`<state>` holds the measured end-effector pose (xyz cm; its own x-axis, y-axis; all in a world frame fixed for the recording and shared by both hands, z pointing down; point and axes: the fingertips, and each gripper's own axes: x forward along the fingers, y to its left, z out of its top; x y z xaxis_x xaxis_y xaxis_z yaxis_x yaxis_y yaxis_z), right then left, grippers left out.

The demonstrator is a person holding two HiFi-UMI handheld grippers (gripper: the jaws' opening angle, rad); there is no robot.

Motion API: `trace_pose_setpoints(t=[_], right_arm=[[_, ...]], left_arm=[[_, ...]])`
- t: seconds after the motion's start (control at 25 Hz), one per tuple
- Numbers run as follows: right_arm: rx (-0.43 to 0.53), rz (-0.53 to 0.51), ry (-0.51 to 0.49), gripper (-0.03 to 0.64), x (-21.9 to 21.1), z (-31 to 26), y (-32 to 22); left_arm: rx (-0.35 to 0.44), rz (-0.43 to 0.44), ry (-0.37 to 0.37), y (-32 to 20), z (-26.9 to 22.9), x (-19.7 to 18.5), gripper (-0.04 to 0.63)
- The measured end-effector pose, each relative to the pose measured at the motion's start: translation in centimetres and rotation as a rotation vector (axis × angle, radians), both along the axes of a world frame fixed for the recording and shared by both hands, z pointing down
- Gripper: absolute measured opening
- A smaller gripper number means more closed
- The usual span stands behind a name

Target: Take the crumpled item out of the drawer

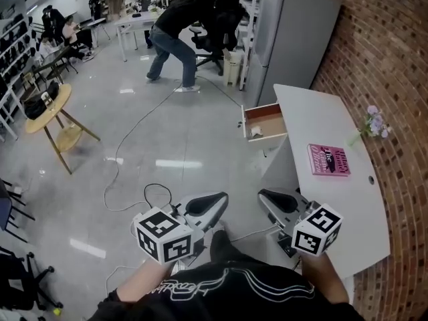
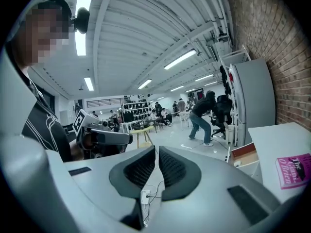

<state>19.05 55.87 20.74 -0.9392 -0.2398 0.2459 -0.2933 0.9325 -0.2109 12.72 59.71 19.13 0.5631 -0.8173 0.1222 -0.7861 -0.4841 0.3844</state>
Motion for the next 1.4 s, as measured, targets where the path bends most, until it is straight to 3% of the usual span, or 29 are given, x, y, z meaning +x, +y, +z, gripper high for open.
trace_pose_setpoints(t=[0.32,0.6,0.92,1.4], right_arm=[[-0.020,-0.012,0.004,0.052,-4.2,1.7,-9.7],[-0.107,-0.009,0.034,0.052,-9.3,4.5,-23.7],[-0.164,0.022,0.016,0.052,-12.8,6.6,-38.5],[-0.186,0.128,0.019,0.052,-11.5,8.3,-47.2]], left_arm=[[-0.026,-0.028,0.005,-8.7,2.1,-4.4,0.021],[-0.100,-0.064,0.040,-23.0,4.5,-10.4,0.021],[-0.129,-0.034,0.001,-38.6,5.2,-14.0,0.021],[-0.162,0.036,-0.017,-47.7,7.3,-13.9,0.021]])
